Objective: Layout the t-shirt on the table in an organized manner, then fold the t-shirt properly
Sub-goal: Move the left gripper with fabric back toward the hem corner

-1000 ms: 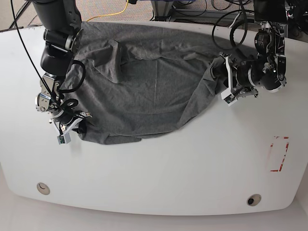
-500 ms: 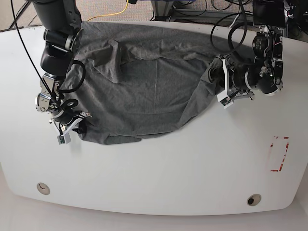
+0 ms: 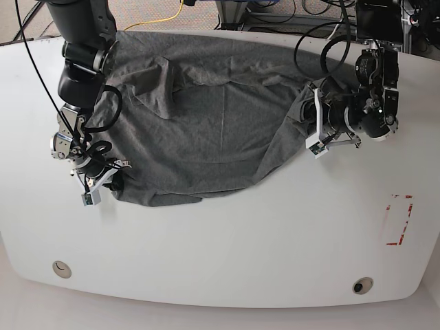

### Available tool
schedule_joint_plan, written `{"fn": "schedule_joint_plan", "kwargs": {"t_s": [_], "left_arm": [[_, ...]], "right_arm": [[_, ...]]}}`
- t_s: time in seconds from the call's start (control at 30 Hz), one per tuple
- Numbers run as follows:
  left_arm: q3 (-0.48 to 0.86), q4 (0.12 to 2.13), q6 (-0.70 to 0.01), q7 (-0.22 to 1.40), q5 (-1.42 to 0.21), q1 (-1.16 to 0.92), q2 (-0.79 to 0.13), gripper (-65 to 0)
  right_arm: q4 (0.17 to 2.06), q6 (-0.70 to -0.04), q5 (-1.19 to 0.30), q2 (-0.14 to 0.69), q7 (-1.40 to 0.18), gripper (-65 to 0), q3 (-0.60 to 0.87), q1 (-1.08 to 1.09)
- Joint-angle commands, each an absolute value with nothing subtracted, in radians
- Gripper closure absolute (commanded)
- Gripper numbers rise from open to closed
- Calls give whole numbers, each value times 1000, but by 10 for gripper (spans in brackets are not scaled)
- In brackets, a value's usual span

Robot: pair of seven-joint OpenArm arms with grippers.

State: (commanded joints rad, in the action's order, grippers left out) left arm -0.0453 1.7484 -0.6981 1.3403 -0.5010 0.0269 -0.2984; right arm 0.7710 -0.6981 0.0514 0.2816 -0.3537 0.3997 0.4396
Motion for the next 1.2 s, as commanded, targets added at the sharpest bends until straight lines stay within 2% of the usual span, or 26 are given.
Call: {"fn": "schedule_joint_plan", "kwargs": {"t_s": [0.57, 1.2], "left_arm": [[-44, 1765, -698, 1340, -381, 62, -298, 0], [-51, 1781, -698, 1317, -226, 259, -306, 0]], "right_arm": [[771, -698, 51, 282, -354, 0, 400, 440], [771, -698, 51, 282, -354, 0, 400, 440]]}}
